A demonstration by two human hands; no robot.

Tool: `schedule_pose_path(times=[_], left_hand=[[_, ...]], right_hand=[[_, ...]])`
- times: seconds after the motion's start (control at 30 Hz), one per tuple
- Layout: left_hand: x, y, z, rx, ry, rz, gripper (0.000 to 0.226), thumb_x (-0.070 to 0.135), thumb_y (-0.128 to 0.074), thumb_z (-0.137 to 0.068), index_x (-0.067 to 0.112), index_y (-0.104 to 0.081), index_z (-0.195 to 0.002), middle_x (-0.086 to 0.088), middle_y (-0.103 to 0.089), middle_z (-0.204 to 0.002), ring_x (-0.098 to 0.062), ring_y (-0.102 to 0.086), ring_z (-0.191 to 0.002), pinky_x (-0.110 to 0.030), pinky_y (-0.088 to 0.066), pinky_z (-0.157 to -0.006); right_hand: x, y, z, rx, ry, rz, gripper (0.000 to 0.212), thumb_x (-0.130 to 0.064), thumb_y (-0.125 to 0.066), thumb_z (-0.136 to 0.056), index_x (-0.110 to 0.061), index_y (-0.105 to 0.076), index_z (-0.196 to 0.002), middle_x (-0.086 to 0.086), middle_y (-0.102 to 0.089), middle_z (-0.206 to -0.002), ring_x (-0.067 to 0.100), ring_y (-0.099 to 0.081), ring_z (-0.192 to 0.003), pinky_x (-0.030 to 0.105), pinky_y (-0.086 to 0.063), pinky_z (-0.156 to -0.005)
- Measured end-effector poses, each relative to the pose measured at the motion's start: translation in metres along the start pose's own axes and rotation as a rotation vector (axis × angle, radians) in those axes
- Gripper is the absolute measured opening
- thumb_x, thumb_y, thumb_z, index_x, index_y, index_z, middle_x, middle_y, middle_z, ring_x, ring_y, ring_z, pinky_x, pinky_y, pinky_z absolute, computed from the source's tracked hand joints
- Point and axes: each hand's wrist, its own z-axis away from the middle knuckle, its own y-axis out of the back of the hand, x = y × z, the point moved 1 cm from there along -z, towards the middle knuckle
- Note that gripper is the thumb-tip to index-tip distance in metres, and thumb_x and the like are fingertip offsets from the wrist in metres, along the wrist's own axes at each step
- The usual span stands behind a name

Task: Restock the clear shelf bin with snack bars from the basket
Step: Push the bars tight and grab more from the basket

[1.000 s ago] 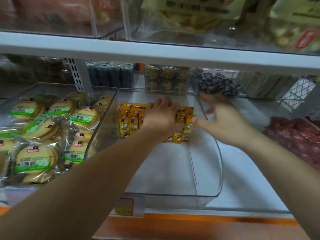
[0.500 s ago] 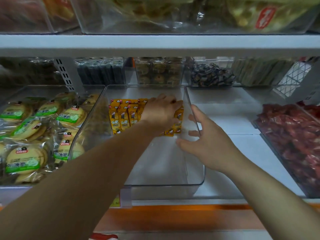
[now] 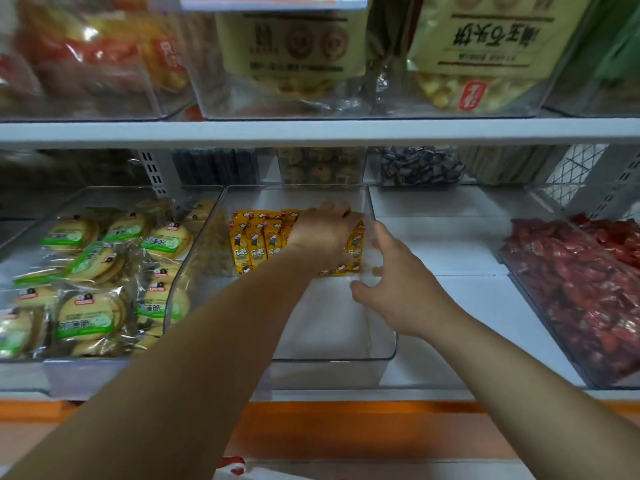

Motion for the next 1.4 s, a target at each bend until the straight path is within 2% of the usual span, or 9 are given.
schedule_pose_path(times=[0.13, 0.27, 0.4, 0.57, 0.67, 0.8, 1.0, 1.23, 1.4], left_hand=[[-0.001, 0.049, 0.028, -0.118, 0.069, 0.166, 0.069, 0.046, -0.068, -0.090, 0.029, -0.041, -0.151, -0.002, -0.051, -0.147, -0.027, -0.050, -0.132, -0.041, -0.050, -0.100], [-0.002, 0.105, 0.111, -0.118, 0.075, 0.387, 0.050, 0.034, -0.069, -0.094, 0.026, -0.055, -0.141, -0.001, -0.057, -0.139, -0.023, -0.055, -0.127, -0.037, -0.046, -0.104], [0.004, 0.149, 0.221, -0.174, 0.000, 0.531, 0.030, 0.050, -0.062, -0.096, 0.035, -0.064, -0.122, 0.020, -0.061, -0.104, -0.003, -0.062, -0.089, -0.026, -0.053, -0.074], [0.021, 0.120, 0.328, -0.599, -0.066, 0.358, 0.036, 0.056, -0.050, -0.101, 0.032, -0.064, -0.124, 0.011, -0.067, -0.114, -0.013, -0.063, -0.102, -0.029, -0.046, -0.076], [0.036, 0.060, 0.371, -0.900, -0.142, 0.122, 0.047, 0.053, -0.045, -0.104, 0.024, -0.053, -0.141, -0.002, -0.059, -0.138, -0.027, -0.058, -0.126, -0.039, -0.050, -0.096], [0.048, -0.023, 0.409, -1.089, -0.123, 0.098, 0.051, 0.047, -0.050, -0.104, 0.018, -0.045, -0.146, -0.007, -0.054, -0.144, -0.030, -0.055, -0.131, -0.043, -0.050, -0.097], [0.047, -0.121, 0.427, -0.992, 0.134, 0.211, 0.062, 0.047, -0.067, -0.095, 0.017, -0.044, -0.144, -0.010, -0.052, -0.146, -0.033, -0.054, -0.128, -0.047, -0.051, -0.097], [0.046, -0.206, 0.441, -0.817, 0.573, 0.495, 0.080, 0.040, -0.078, -0.088, 0.012, -0.038, -0.151, -0.014, -0.044, -0.150, -0.035, -0.048, -0.135, -0.045, -0.044, -0.108], [0.053, -0.242, 0.438, -0.731, 0.741, 0.675, 0.090, 0.039, -0.086, -0.079, 0.011, -0.039, -0.150, -0.015, -0.037, -0.151, -0.036, -0.043, -0.138, -0.047, -0.040, -0.115]], right_hand=[[-0.011, 0.005, 0.004, -0.009, -0.032, 0.153, 0.079, -0.030, -0.069, -0.082, -0.021, -0.026, -0.149, 0.007, -0.053, -0.129, 0.030, -0.056, -0.112, 0.035, -0.046, -0.082], [-0.043, 0.019, 0.022, 0.090, -0.004, 0.616, 0.069, -0.042, -0.068, -0.082, -0.016, -0.037, -0.138, 0.010, -0.049, -0.127, 0.037, -0.054, -0.116, 0.045, -0.050, -0.083], [-0.085, 0.022, 0.054, 0.191, 0.125, 0.604, 0.062, -0.046, -0.065, -0.082, -0.022, -0.044, -0.135, 0.006, -0.061, -0.122, 0.035, -0.060, -0.110, 0.043, -0.049, -0.081], [-0.102, -0.032, 0.133, -0.198, 0.207, 0.459, 0.037, -0.052, -0.062, -0.081, -0.037, -0.057, -0.115, -0.013, -0.068, -0.101, 0.019, -0.061, -0.103, 0.035, -0.046, -0.076], [-0.072, -0.088, 0.175, -0.470, 0.134, 0.473, 0.033, -0.053, -0.062, -0.084, -0.036, -0.061, -0.112, -0.013, -0.068, -0.100, 0.016, -0.061, -0.097, 0.032, -0.046, -0.071], [-0.002, -0.174, 0.213, -0.681, -0.050, 0.388, 0.020, -0.041, -0.063, -0.089, -0.030, -0.065, -0.107, 0.000, -0.068, -0.110, 0.024, -0.063, -0.105, 0.036, -0.052, -0.086], [0.076, -0.270, 0.245, -0.567, -0.330, 0.173, 0.048, -0.034, -0.065, -0.091, -0.020, -0.056, -0.136, 0.003, -0.057, -0.136, 0.024, -0.054, -0.123, 0.043, -0.048, -0.103], [0.110, -0.328, 0.260, -0.242, -0.595, 0.116, 0.056, -0.040, -0.055, -0.089, -0.024, -0.046, -0.141, 0.006, -0.039, -0.148, 0.031, -0.032, -0.136, 0.050, -0.032, -0.111], [0.113, -0.351, 0.262, -0.033, -0.692, -0.009, 0.055, -0.043, -0.058, -0.084, -0.023, -0.046, -0.134, 0.005, -0.036, -0.140, 0.028, -0.041, -0.126, 0.046, -0.039, -0.103]])
